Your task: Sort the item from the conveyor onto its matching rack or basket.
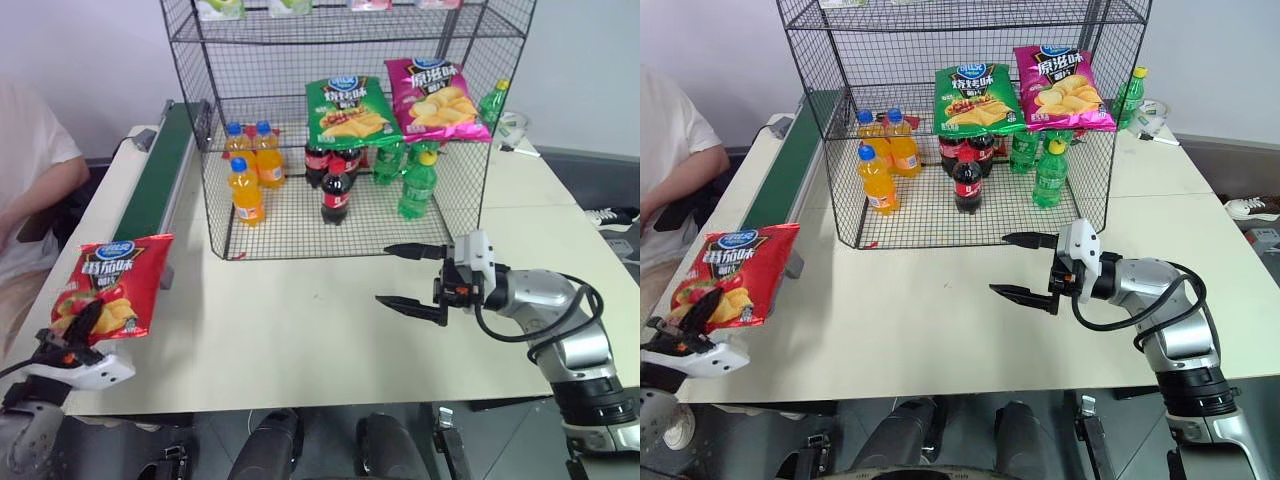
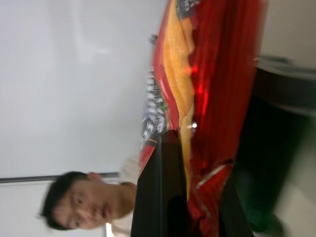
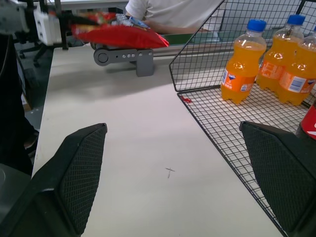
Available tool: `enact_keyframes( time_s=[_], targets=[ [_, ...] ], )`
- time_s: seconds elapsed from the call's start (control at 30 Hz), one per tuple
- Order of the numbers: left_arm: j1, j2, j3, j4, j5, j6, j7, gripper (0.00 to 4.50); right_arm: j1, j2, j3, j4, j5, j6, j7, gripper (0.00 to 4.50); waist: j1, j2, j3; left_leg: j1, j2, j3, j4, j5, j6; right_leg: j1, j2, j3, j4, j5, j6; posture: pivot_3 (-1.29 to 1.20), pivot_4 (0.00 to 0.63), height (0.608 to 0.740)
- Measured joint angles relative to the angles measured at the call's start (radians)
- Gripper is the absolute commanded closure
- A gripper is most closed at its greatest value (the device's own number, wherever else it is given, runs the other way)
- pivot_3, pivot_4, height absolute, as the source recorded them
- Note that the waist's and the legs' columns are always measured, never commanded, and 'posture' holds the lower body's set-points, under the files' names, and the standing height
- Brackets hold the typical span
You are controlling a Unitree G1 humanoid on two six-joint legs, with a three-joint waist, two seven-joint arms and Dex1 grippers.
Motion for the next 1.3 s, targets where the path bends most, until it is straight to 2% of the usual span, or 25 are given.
enact_keyframes(
  time_s=[0.2, 0.43, 0.57, 0.67, 0.77, 0.93, 1.07, 1.3],
  targets=[
    [-0.051, 0.000, 0.073, -0.193, -0.048, 0.020, -0.102, 4.48, 0.002, 0.011, 0.000, 0.005, -0.010, -0.037, -0.022, 0.00, 0.001, 0.000, 0.000, 0.000, 0.000, 0.000, 0.000, 0.000, 0.000, 0.000, 0.000, 0.000, 0.000, 0.000, 0.000, 0.00, 0.150, 0.740],
    [-0.193, 0.026, 0.075, -0.297, -0.108, -0.016, -0.211, 4.48, -0.012, 0.046, -0.049, 0.025, -0.017, -0.094, -0.090, 0.00, -0.003, 0.000, 0.000, 0.000, 0.000, 0.000, 0.000, 0.001, 0.002, 0.001, 0.001, 0.000, 0.000, 0.000, 0.000, 0.00, 0.150, 0.740],
    [-0.370, 0.024, 0.020, -0.309, -0.114, -0.013, -0.249, 4.48, -0.014, 0.090, -0.083, 0.025, -0.017, -0.119, -0.156, 0.00, -0.001, 0.000, 0.000, 0.000, 0.000, 0.000, 0.000, 0.002, 0.002, 0.002, 0.001, 0.000, 0.001, 0.000, 0.000, 0.00, 0.150, 0.740],
    [-0.569, -0.021, -0.100, -0.286, -0.114, -0.002, -0.289, 4.48, -0.025, 0.126, -0.084, 0.022, -0.025, -0.133, -0.205, 0.00, 0.009, 0.000, 0.000, 0.001, -0.001, 0.000, 0.001, 0.002, 0.001, 0.003, 0.003, 0.000, 0.001, 0.001, 0.000, 0.00, 0.150, 0.740],
    [-0.694, -0.053, -0.176, -0.221, -0.102, 0.003, -0.295, 4.48, -0.035, 0.145, -0.080, 0.019, -0.052, -0.160, -0.243, 0.00, 0.006, 0.000, 0.000, 0.001, -0.001, 0.001, 0.000, 0.003, 0.001, 0.003, 0.004, 0.001, 0.002, 0.001, 0.001, 0.00, 0.150, 0.740],
    [-0.885, -0.120, -0.288, 0.000, 0.002, 0.015, -0.216, 4.48, -0.039, 0.196, -0.067, 0.011, -0.084, -0.172, -0.304, 0.00, 0.009, 0.000, 0.000, 0.001, 0.000, 0.000, 0.000, 0.004, -0.001, 0.001, 0.005, 0.001, 0.006, 0.001, 0.001, 0.00, 0.150, 0.740],
    [-1.116, -0.202, -0.401, 0.232, 0.106, 0.029, -0.082, 4.48, -0.030, 0.204, -0.056, 0.001, -0.097, -0.176, -0.325, 0.00, 0.020, -0.001, 0.000, 0.000, -0.002, -0.001, 0.003, 0.005, -0.002, 0.002, 0.005, 0.000, 0.008, 0.001, 0.002, 0.00, 0.150, 0.740],
    [-1.308, -0.248, -0.560, 0.565, 0.211, 0.036, 0.090, 4.48, -0.032, 0.204, -0.053, -0.002, -0.106, -0.176, -0.347, 0.00, 0.006, -0.001, 0.001, 0.000, -0.002, -0.001, 0.001, 0.005, -0.002, 0.000, 0.005, 0.001, 0.009, 0.001, 0.002, 0.00, 0.150, 0.740]
  ],
)
